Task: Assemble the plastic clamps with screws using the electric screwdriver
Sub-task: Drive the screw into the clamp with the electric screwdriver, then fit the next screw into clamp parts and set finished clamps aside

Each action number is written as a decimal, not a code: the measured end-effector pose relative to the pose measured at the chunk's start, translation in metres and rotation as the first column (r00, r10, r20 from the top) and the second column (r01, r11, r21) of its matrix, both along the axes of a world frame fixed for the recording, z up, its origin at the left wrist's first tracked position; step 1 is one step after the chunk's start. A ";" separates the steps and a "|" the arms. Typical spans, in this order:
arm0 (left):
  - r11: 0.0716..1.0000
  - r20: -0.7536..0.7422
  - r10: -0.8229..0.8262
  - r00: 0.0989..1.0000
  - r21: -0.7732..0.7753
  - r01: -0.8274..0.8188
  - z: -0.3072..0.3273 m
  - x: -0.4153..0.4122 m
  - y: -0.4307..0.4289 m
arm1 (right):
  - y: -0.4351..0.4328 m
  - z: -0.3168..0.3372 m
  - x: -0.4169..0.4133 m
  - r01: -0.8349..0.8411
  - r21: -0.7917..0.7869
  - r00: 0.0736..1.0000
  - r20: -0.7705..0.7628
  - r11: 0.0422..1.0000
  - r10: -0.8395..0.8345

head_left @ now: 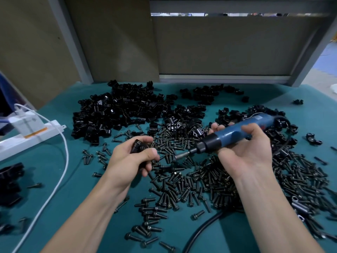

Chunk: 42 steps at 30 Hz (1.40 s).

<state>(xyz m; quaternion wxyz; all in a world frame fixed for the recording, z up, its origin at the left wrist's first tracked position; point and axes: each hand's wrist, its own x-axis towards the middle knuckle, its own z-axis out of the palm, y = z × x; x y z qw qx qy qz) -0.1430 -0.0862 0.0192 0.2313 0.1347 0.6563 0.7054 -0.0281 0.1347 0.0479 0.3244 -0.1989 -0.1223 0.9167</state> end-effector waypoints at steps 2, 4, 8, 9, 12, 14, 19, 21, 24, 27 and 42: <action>1.000 -0.007 0.021 1.000 0.021 -0.021 0.000 0.000 0.002 | -0.002 0.001 -0.002 -0.026 0.039 0.995 0.099 0.999 0.022; 0.998 -0.004 0.033 0.999 0.044 -0.033 0.002 -0.001 0.000 | -0.005 -0.001 -0.004 -0.034 0.090 0.971 0.239 0.995 0.011; 0.997 0.007 0.045 0.999 0.069 -0.046 0.006 -0.001 -0.004 | -0.006 -0.009 -0.008 -0.138 0.312 0.842 0.536 0.940 -0.054; 0.996 0.013 0.045 0.999 0.074 -0.045 0.007 -0.001 -0.004 | -0.007 -0.011 -0.009 -0.174 0.377 0.797 0.597 0.910 -0.095; 0.996 0.042 0.032 0.999 0.085 -0.036 0.009 0.002 -0.004 | -0.011 -0.015 -0.007 -0.332 0.577 0.581 0.748 0.746 -0.320; 0.996 0.057 0.026 0.998 0.078 -0.031 0.008 0.003 -0.004 | -0.012 -0.014 -0.003 -0.585 0.645 0.347 0.747 0.492 -0.567; 0.999 -0.013 0.027 1.000 0.041 -0.027 0.003 0.005 -0.005 | -0.028 -0.002 0.000 -0.727 0.662 0.300 0.546 0.183 -0.782; 0.999 -0.053 0.023 0.998 0.042 -0.021 0.003 0.007 -0.003 | -0.043 0.000 -0.004 -0.700 0.707 0.506 0.594 0.105 -0.625; 0.998 -0.179 0.050 0.983 -0.015 -0.053 0.002 0.010 0.001 | -0.072 -0.005 -0.013 -0.671 0.737 0.707 0.670 0.086 -0.225; 0.989 -0.340 -0.016 0.940 -0.146 -0.036 -0.001 0.013 0.003 | -0.095 -0.016 -0.021 -0.600 0.747 0.791 0.607 0.286 0.076; 0.990 -0.238 -0.106 0.965 0.069 0.125 0.004 0.010 -0.001 | -0.080 -0.017 -0.021 -0.495 0.519 0.868 0.335 0.696 0.367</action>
